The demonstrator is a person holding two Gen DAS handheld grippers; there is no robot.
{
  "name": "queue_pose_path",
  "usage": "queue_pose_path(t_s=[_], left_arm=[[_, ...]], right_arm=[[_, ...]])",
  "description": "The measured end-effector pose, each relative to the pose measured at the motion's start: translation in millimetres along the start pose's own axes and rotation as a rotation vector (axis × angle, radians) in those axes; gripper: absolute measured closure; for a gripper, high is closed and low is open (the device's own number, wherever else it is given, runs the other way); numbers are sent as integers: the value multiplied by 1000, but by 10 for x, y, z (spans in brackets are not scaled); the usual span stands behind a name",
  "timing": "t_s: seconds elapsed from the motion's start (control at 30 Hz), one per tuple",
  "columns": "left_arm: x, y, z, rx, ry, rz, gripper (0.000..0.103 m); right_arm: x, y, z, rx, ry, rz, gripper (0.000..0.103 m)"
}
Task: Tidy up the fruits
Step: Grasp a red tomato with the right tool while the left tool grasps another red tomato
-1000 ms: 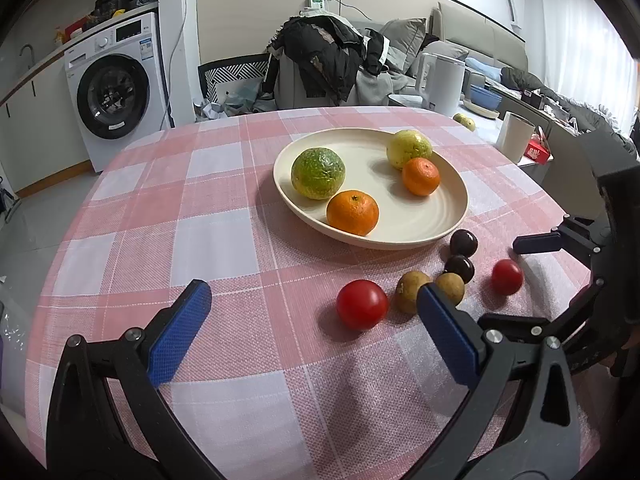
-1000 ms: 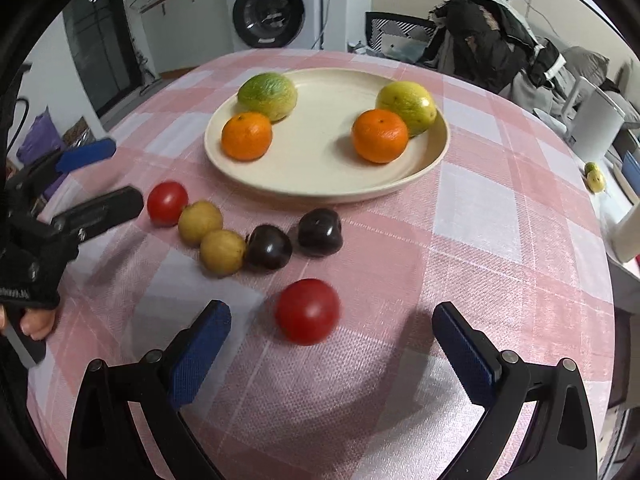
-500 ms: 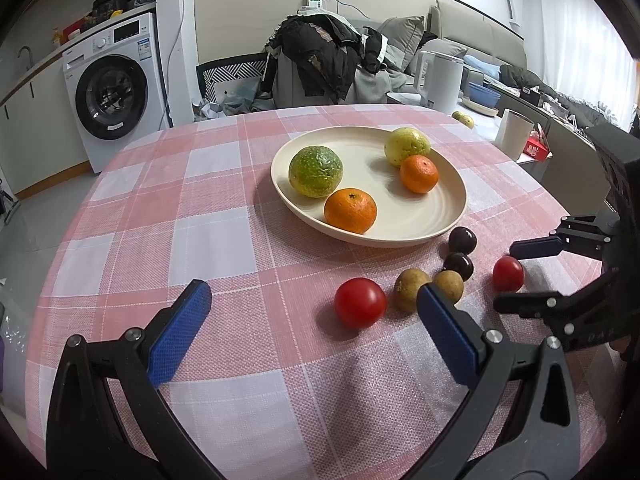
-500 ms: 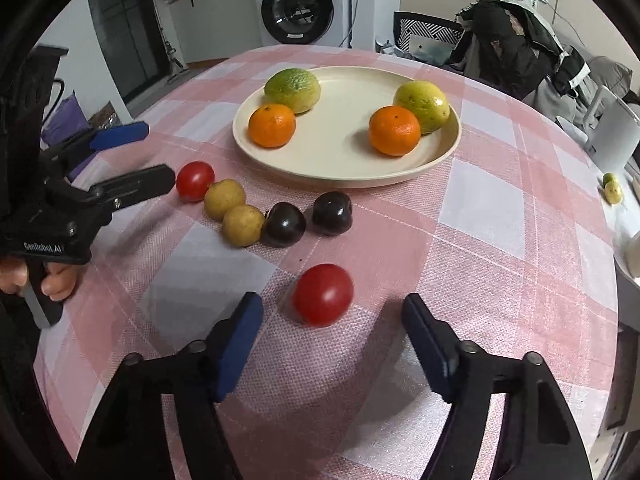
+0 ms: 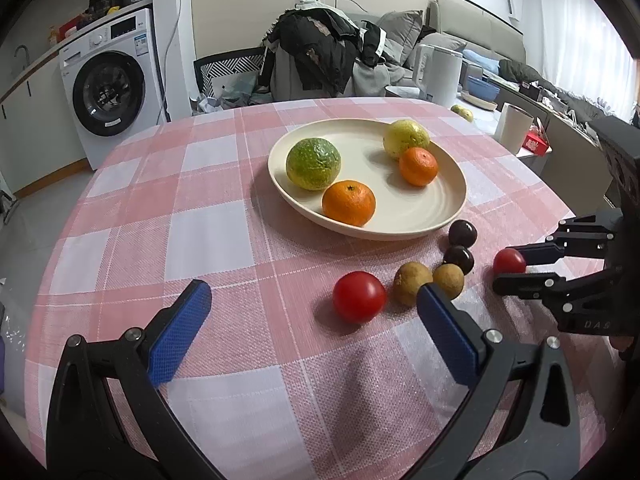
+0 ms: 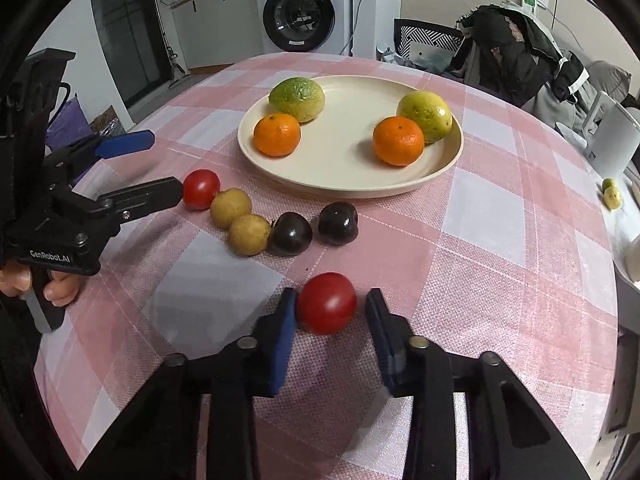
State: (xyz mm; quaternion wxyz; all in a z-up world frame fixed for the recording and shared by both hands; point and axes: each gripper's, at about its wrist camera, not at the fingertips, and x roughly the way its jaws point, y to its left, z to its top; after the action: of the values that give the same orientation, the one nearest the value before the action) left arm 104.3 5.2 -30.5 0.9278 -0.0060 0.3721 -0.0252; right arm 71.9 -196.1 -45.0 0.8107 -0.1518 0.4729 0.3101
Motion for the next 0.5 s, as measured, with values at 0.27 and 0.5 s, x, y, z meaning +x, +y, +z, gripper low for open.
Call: queue_pose_path(t_s=[0.27,0.5], left_arm=[[166,-1,-32,11,100,13,1],[331,-15,-44,26,162,-2,22]], right_arm=[[-132,-19,35,16,-60,8,74],[-150,-39,69,33,-72,3,74]])
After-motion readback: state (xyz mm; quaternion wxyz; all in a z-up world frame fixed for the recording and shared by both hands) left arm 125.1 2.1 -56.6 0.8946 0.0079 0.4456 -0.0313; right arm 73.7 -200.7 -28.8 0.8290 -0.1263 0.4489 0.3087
